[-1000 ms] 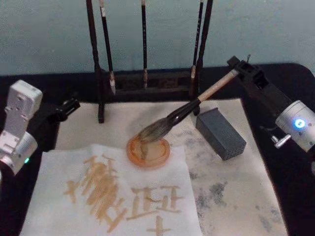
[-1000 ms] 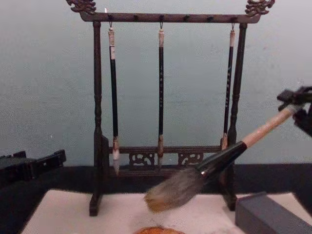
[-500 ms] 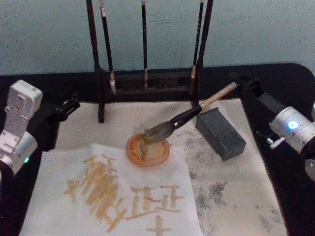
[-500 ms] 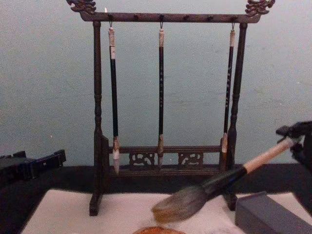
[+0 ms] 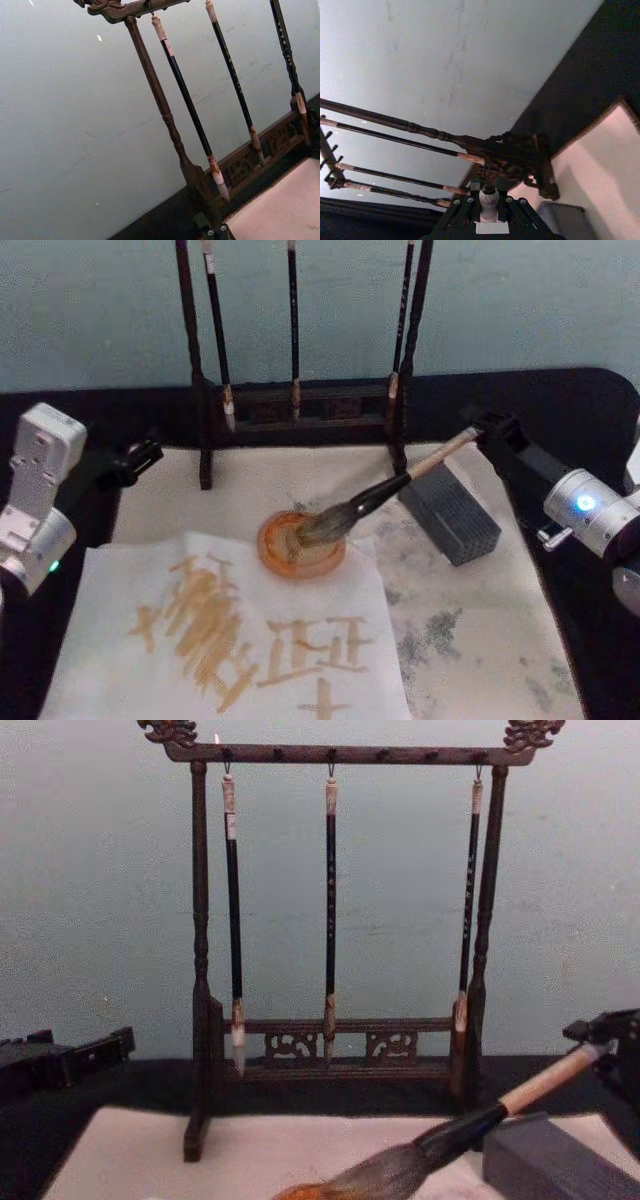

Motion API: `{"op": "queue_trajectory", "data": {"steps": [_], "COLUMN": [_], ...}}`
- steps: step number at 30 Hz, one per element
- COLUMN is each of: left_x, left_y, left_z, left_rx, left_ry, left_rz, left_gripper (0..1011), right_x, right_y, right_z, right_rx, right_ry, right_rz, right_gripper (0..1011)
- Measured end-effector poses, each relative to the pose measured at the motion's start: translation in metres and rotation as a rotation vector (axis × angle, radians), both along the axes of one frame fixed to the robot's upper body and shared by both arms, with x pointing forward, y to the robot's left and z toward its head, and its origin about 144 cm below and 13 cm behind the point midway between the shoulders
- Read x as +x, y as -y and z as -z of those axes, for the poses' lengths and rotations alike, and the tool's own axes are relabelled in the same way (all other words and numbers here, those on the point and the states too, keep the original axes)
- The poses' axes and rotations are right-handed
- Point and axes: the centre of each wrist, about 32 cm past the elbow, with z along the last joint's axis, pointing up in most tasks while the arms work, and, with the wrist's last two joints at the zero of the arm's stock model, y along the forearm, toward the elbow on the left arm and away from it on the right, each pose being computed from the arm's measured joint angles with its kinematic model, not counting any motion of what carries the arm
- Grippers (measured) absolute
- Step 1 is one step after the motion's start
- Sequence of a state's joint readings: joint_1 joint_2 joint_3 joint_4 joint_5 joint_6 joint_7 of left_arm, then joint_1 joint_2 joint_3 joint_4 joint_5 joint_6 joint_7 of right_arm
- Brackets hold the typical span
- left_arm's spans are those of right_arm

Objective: Pick up the brush from the inkstone, write on the paper, then place the brush back to its original position.

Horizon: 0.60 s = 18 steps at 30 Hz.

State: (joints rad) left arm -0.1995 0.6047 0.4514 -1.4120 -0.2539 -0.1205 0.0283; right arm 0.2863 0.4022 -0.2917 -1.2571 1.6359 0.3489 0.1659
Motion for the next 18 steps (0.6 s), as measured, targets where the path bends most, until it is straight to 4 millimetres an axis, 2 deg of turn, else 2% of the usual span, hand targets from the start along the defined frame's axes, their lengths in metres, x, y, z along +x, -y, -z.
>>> {"op": "queue_trajectory", "data": {"steps": [18], "left_x": [0.0], "left_y": [0.0], "left_z": [0.0], "left_rx": [0.0], "left_ry": [0.0], "left_rz": [0.0], "left_gripper": [1002], "right_x": [-0.0044], "right_y": [0.0043], "right_z": [0.0066], "right_rx": [-0.011], "right_ry": [-0.037], "right_rz": [0.026], "right_gripper": [181]}}
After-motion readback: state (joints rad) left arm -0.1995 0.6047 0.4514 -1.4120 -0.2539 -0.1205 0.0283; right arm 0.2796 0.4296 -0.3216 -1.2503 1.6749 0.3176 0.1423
